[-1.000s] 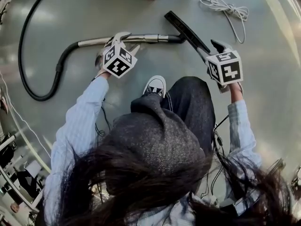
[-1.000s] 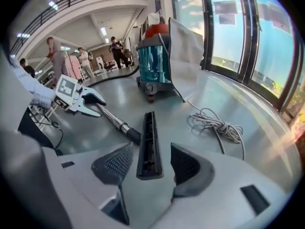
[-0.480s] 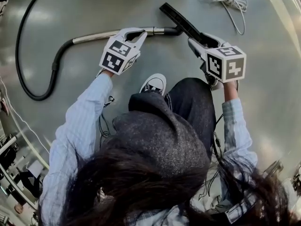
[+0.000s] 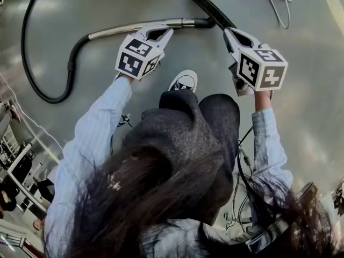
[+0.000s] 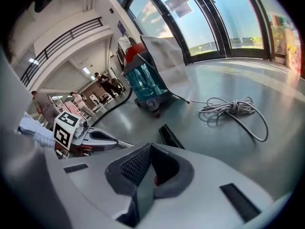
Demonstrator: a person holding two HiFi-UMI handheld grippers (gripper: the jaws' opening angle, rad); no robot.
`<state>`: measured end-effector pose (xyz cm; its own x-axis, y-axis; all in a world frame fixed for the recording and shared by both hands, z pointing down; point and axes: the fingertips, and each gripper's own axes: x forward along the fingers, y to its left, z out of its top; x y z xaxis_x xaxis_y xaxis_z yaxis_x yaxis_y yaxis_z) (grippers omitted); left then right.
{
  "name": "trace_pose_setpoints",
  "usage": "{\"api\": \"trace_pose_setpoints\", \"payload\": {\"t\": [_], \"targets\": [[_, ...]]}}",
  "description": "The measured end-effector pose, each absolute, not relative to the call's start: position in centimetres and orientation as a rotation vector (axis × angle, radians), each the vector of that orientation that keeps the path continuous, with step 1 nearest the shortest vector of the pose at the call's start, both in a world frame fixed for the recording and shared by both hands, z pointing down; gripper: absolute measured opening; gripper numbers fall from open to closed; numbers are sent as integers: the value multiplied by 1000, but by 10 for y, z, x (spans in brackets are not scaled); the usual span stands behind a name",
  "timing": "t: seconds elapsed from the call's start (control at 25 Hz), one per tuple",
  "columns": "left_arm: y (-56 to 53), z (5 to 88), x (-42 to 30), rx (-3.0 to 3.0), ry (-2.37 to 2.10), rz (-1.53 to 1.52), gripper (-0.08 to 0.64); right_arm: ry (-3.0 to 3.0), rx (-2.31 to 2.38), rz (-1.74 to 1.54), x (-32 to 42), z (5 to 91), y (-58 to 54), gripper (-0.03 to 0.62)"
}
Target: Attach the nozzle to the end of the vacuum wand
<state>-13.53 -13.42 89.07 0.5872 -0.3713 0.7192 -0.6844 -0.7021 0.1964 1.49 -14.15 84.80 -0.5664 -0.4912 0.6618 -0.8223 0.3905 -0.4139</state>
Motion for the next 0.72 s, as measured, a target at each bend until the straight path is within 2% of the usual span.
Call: {"api": "trace_pose_setpoints", "payload": {"t": [0.44, 0.72], "targets": [[-84, 821, -187, 2170, -1021, 876, 5, -2085, 1147, 1219, -16, 796, -68, 8], [-15, 717, -216, 2090, -1048, 885, 5, -2008, 1108, 1211, -8, 692, -7, 8]]}}
